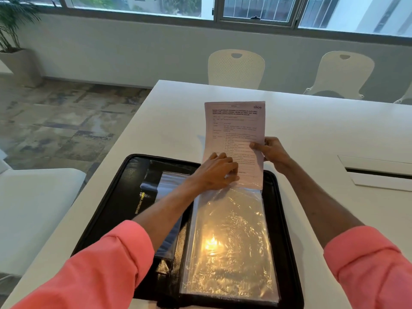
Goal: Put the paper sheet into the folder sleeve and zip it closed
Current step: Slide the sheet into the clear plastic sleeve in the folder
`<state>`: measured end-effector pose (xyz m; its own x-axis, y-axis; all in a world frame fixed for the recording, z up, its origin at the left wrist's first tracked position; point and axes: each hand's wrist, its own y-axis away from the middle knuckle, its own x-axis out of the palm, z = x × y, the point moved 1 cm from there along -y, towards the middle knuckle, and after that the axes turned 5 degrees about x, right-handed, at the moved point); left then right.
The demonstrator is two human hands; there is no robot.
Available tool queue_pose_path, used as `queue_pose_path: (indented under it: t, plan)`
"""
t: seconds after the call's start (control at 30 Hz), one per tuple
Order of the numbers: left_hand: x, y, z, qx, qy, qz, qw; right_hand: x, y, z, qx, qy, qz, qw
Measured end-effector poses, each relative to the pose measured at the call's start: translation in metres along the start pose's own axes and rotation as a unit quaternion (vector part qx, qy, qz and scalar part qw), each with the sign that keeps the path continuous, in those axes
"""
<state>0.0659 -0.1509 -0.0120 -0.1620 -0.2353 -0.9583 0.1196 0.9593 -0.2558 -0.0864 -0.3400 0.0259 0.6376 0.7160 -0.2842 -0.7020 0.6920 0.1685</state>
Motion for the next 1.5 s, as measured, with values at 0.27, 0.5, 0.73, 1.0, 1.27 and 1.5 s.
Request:
queue_pose_path:
  t: [0.27, 0.5, 0.73, 1.0, 1.27, 1.5]
  plan:
    - [0.022, -0.049, -0.044, -0.040, 0.078, -0.060, 0.994, 0.005, -0.004, 0.002, 0.015, -0.027, -0.013, 0.999]
    - [0.031, -0.054, -0.046, -0.070, 0.096, -0.117, 0.986, -0.003, -0.005, -0.013, 0.066, -0.030, 0.029, 0.997]
    - [0.028, -0.051, -0.037, -0.057, 0.084, -0.080, 0.992, 0.003, -0.007, -0.029, 0.129, 0.040, 0.087, 0.987]
    - [0.006, 0.017, 0.033, -0.089, 0.070, -0.022, 0.993, 0.001, -0.007, -0.020, 0.131, 0.006, 0.090, 0.987]
    - [0.001, 0.027, 0.041, -0.100, 0.084, -0.037, 0.991, 0.032, -0.025, -0.004, 0.132, -0.038, -0.047, 0.989]
    - [0.007, 0.024, 0.036, -0.098, 0.120, -0.052, 0.987, 0.027, -0.017, -0.013, 0.089, -0.050, -0.057, 0.993]
